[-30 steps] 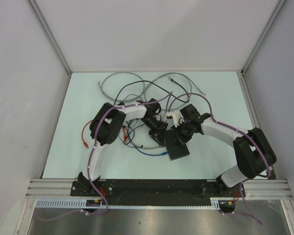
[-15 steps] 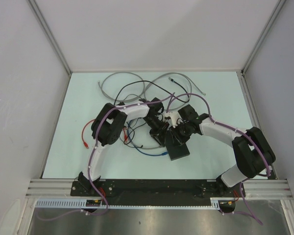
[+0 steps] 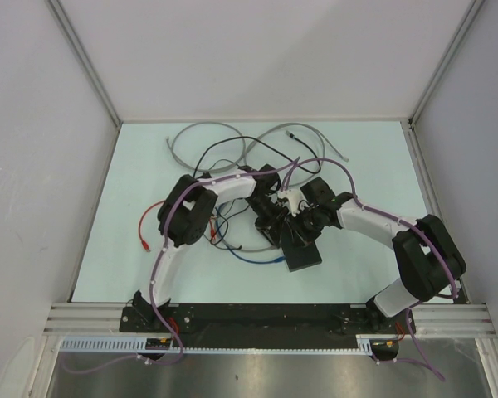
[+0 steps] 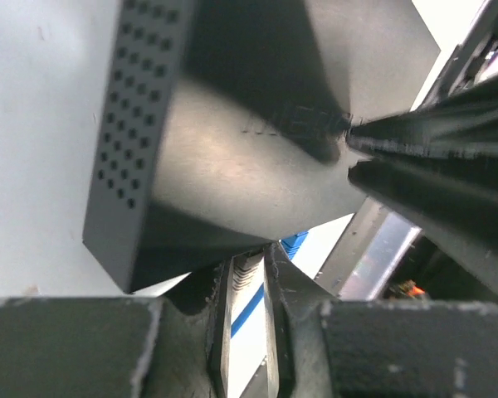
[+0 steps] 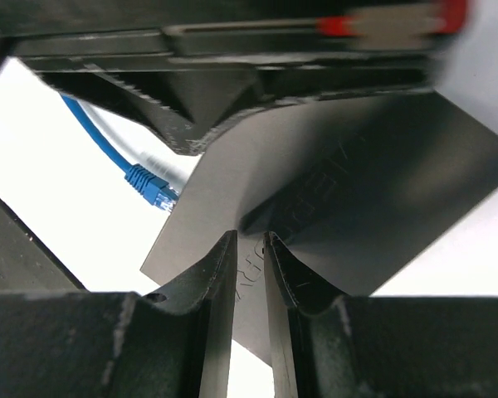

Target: Pull the plug from the switch port

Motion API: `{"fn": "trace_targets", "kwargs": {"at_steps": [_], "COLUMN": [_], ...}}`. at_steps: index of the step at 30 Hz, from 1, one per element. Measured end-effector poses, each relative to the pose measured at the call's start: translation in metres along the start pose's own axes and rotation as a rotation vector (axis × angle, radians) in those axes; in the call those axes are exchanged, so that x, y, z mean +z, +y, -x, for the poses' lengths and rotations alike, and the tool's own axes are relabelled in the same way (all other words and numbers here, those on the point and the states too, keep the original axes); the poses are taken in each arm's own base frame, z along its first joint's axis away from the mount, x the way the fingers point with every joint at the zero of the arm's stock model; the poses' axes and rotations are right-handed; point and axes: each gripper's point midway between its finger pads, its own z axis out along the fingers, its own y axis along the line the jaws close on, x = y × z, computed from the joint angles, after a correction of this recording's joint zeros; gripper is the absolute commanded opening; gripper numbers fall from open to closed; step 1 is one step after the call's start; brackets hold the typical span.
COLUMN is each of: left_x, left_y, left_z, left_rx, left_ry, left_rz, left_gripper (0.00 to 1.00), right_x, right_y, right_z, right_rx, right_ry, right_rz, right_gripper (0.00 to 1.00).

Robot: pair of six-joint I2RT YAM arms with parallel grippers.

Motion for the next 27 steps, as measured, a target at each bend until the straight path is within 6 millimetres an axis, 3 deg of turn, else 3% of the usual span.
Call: {"fn": "trace_targets", "kwargs": {"at_steps": [6,15,19,22,27], "left_x": [0.001,0.001,-0.005,-0.015,-0.033], "left_y": [0.0,0.001,0.006,0.02,0.03], "left_z": [0.005,-0.013,-0.012,-0.008,-0.016], "left_rx": [-0.007,0.02,-0.002,0.016,0.081], "left_ry": [0.043,0.019,0.104,0.153,0.189], "left_rz": [-0.021,-0.027,0.077,0.191,0.18], "left_gripper": [0.0,0.0,0.0,0.0,0.02], "right_x": [0.0,0.0,0.0,0.0,0.0], "right_y": [0.0,0.001,0.001,0.001,0.001], "right_z": [0.0,0.001,0.001,0.0,0.0], "right_rx": [0.0,-0.005,-0.005,-0.005,-0.005], "right_ry": [-0.001,-0.002,-0.002,-0.001,0.0], "right_rz": [-0.001,0.002,0.002,0.003,0.002], "right_gripper": [0.25,0.25,0.25,0.25,0.25]}}
